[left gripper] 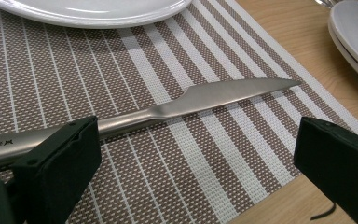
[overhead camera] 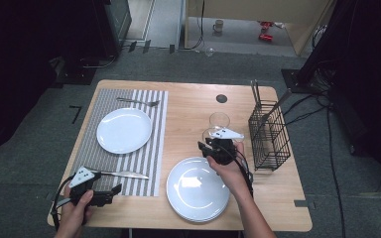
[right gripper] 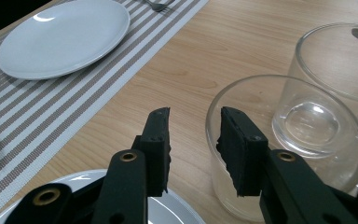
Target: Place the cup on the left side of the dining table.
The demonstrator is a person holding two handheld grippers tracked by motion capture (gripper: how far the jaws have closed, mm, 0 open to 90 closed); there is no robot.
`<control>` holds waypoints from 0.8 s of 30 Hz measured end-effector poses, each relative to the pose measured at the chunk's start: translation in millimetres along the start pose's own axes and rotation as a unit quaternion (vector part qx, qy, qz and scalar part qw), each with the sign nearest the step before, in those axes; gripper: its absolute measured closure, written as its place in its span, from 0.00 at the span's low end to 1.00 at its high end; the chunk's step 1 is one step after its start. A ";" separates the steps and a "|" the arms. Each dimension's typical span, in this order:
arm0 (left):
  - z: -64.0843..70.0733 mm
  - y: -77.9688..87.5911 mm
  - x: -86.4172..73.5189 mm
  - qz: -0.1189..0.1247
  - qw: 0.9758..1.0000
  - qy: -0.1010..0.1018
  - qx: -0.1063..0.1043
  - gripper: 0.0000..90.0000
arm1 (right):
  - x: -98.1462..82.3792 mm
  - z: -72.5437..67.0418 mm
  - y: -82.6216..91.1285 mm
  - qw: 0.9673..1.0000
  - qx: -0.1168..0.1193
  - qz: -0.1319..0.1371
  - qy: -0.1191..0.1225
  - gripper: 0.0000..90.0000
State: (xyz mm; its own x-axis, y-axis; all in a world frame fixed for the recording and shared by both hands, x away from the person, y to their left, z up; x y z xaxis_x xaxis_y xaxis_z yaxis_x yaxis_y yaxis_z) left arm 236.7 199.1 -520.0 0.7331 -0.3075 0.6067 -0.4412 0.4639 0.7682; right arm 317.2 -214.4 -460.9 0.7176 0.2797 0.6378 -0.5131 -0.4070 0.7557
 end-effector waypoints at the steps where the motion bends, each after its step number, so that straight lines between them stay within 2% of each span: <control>1: -0.3 -0.1 -0.1 0.000 1.000 0.000 0.000 0.01 | 0.3 -0.9 -0.7 1.000 0.001 0.000 0.002 0.70; 10: -0.8 0.5 -0.1 0.001 1.000 0.002 0.000 0.01 | 2.4 -12.1 -8.2 1.000 0.018 0.000 0.014 0.65; 14: -0.6 0.0 -0.1 0.000 1.000 0.001 0.000 0.01 | 4.0 -18.8 -10.8 0.999 0.025 0.001 0.026 0.63; 20: -2.6 0.1 0.1 -0.001 1.000 0.015 -0.006 0.01 | 6.6 -26.6 -13.2 0.998 0.039 0.006 0.045 0.59; 23: -3.5 1.1 -0.1 0.001 1.000 0.017 -0.007 0.01 | 6.8 -26.9 -11.5 0.998 0.045 0.012 0.051 0.52; 24: -3.8 1.2 -0.1 0.001 1.000 0.016 -0.007 0.01 | 6.9 -26.2 -9.6 0.998 0.042 0.015 0.049 0.45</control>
State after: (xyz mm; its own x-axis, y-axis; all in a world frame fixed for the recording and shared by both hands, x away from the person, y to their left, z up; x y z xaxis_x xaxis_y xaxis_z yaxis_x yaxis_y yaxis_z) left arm 238.1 202.9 -519.9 0.7482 -0.2797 0.6016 -0.4363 0.4757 0.7638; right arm 314.8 -185.8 -459.8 0.6507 0.3490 0.6743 -0.4885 -0.4874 0.7237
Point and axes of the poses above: each handheld gripper's, and its own axes: y roughly backward along the jaws, x roughly out of its top, z roughly to its right, the point moved 1 cm from there along -y, roughly forward along the jaws, and after that the axes turned 14 degrees about -z, right-handed, at the moved point
